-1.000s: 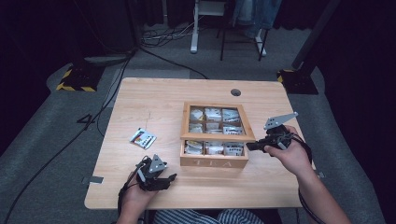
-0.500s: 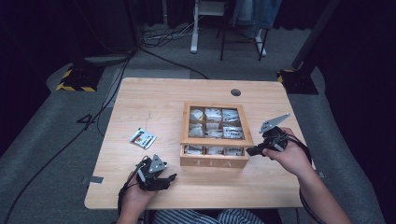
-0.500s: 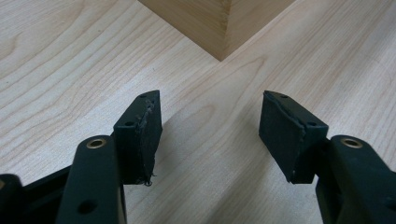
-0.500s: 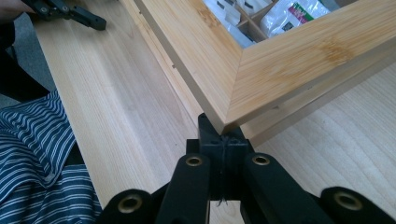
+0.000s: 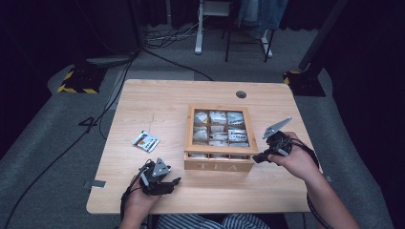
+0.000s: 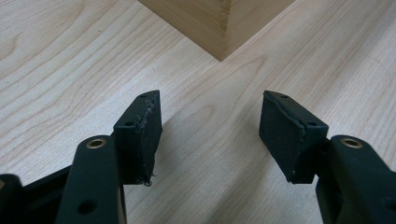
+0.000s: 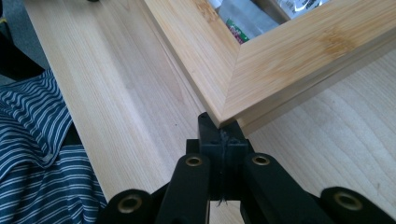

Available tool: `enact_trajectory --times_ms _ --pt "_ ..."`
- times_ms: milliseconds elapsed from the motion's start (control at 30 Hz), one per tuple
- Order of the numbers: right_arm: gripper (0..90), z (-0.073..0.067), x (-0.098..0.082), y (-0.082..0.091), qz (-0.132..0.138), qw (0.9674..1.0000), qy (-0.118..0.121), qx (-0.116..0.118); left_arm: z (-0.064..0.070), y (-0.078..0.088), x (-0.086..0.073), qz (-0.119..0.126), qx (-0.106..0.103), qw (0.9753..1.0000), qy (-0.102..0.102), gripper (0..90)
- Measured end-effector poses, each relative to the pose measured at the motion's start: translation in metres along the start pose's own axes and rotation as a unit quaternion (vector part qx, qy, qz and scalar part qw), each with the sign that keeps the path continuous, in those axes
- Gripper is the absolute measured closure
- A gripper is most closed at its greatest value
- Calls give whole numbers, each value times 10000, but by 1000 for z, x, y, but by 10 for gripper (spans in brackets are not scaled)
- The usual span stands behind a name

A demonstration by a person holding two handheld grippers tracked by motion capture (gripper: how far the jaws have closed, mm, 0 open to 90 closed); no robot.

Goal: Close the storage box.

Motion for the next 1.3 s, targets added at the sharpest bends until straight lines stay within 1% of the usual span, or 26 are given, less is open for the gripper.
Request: enact_trajectory --times_ms 367,633,800,900,1000,1033,1100,1167,1300 --pt "900 -1 -5 -6 -354 9994 -37 -52 0 0 0 10 13 10000 -2 398" --pt "900 0 -10 -13 -705 9974 -46 -158 0 0 0 9 13 10000 -5 398" --pt "900 -1 -12 -10 -727 9972 -61 -155 0 0 0 14 9 10000 -7 396" --pt "900 -1 -11 -5 -650 9978 -37 -134 0 0 0 17 1 10000 -6 396" --pt "900 0 -10 1 -500 9987 -52 -90 0 0 0 2 8 10000 -4 394" --pt "900 1 -10 4 -425 9990 -54 -108 -1 0 0 3 9 10000 -1 394" --pt "900 5 -8 9 -234 9995 -98 -166 -1 0 0 17 18 10000 16 394" --pt "900 9 -6 14 -1 9998 -83 -183 -2 0 0 17 31 10000 12 392" --pt "900 17 -3 22 429 9988 -124 -219 -3 0 -1 13 55 10000 19 385"
Point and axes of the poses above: each handheld gripper's, and its own axes: y roughly backward along the jaws, x roughly out of its top, z roughly to its right, the point moved 7 cm from there along -y, roughly forward along the jaws, and after that the axes turned 1 degree about y, right-handed, at the moved point
